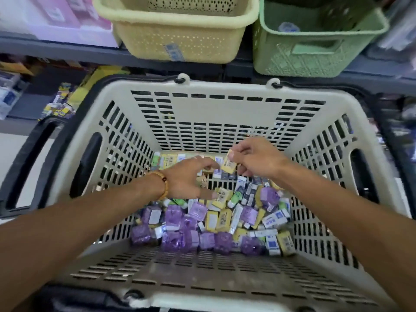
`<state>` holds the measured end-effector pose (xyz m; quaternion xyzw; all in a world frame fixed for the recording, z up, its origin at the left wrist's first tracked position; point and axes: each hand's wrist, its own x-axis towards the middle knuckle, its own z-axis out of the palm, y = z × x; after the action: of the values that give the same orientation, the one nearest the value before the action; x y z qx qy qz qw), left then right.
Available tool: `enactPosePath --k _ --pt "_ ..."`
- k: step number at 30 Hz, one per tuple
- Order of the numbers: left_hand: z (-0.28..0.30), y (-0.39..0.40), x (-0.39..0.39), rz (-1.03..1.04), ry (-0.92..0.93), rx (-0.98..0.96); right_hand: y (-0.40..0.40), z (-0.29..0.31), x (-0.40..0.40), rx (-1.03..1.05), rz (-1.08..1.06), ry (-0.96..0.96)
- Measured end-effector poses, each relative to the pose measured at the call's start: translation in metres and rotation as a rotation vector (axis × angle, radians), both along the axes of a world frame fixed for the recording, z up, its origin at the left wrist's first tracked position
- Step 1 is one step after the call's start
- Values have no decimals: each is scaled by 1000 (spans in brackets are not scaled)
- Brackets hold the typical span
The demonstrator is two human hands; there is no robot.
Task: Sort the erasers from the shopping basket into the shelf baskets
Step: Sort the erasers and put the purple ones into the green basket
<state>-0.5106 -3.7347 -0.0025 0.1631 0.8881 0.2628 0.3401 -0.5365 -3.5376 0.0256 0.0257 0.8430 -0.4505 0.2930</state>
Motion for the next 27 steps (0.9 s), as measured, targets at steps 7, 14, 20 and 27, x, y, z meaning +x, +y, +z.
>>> enactPosePath --k 7,14,20,27 --pt "-51 30 33 -544 198 -338 15 -4 3 75 102 81" --pt "-42 64 11 -461 25 -328 33 -12 -13 117 74 129" --pt "-49 73 9 -523 54 -274 43 -12 -27 121 130 158" --pt "-50 91 2 -485 -56 -336 66 -15 -35 134 159 134"
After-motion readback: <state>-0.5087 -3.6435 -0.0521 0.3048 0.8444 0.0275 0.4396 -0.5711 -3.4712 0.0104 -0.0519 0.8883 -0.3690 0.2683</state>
